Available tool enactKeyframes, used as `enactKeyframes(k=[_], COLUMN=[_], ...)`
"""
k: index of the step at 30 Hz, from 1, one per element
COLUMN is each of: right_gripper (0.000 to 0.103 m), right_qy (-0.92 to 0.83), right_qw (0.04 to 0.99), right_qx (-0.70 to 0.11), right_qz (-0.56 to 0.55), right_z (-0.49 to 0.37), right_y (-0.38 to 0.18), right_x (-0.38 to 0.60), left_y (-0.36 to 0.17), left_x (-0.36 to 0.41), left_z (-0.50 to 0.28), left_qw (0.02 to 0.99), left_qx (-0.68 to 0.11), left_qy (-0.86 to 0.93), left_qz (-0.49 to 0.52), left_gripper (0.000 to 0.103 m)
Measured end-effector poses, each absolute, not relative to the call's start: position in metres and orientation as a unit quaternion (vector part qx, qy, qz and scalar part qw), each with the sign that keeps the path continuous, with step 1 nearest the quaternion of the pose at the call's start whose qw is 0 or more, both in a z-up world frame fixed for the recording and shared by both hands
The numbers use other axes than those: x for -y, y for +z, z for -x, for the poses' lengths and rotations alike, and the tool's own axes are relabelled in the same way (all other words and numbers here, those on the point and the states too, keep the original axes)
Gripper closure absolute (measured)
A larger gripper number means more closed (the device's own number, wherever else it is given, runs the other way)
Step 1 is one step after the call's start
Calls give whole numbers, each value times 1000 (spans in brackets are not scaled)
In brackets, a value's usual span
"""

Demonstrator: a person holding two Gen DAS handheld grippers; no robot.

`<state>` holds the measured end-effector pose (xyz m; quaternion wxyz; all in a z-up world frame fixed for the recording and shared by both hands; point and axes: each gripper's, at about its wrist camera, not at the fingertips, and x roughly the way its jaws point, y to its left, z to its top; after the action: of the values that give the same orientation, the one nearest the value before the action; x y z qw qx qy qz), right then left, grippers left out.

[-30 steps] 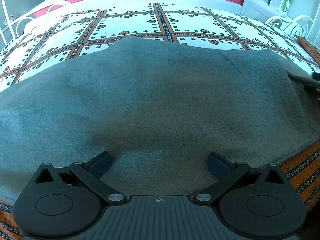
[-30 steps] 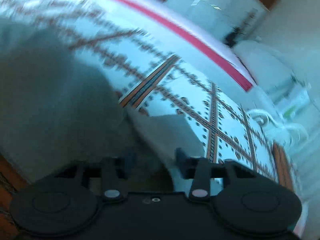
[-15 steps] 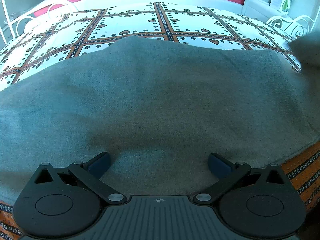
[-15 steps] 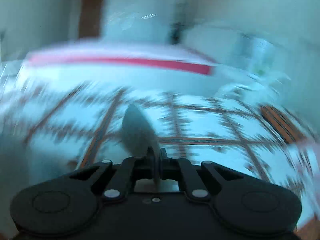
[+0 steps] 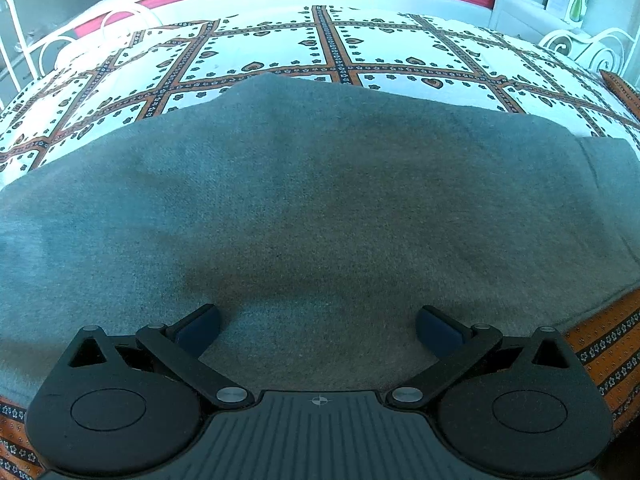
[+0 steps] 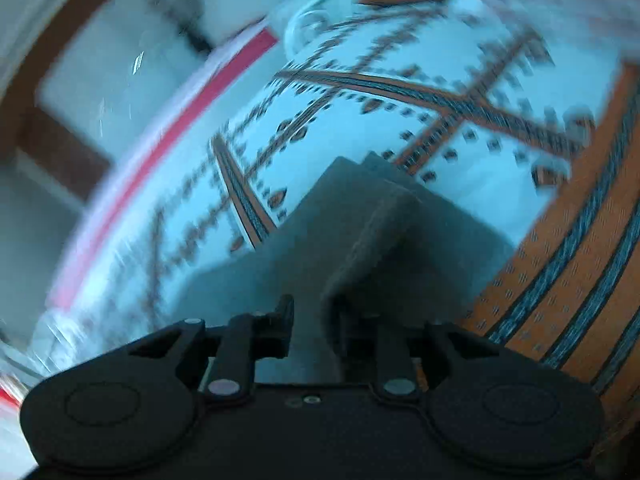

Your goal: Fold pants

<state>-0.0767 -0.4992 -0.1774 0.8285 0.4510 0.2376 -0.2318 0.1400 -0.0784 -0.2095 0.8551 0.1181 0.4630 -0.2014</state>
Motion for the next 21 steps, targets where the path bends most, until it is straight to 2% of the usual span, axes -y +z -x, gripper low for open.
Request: enactKeyframes(k=[1,4,7,9,11,13,16,18,20,21], right_gripper=[103,103,103,103,103,103,103,103,103,100], right_qy=[-235,-256,-269,-261,-245,-256,-308,-314,-312,-311], right_qw=[821,815,822,861,915,904,833,816,827,829], right_qx=[-226,-199,-212,-186,-145,-174,-253,-258,-262,-261], right_qz=[-469,-480,-455,-395,-287,-294,-384,-412,-387,-386], right_z=[80,87,79,79,79,81,93,97,93,93], right_y=[-181,-179,-175,-152,-121,-127,-173,-187,-181,-180], right_x=[503,506,508,494,470,474,494,498,494,493], left_y=[-210,-210,-210,-209,-210,-210,-209,-209,-209,-209], left_x=[78,77,78,78,77,77,77,77,77,77], left_z=[-140,-139,-138,-137,-137,-137,-136,-136,-136,-136], left_qw=[856,857,857,858,858,858,859,859,859,859], left_qx=[-462,-459,-459,-458,-457,-457,-456,-456,-456,-456], left_qy=[-202,-204,-201,-201,-202,-202,-202,-201,-201,-201], left_qz=[-118,-117,-118,-118,-118,-118,-120,-119,-119,-119], left_gripper=[0,0,0,0,0,0,0,0,0,0])
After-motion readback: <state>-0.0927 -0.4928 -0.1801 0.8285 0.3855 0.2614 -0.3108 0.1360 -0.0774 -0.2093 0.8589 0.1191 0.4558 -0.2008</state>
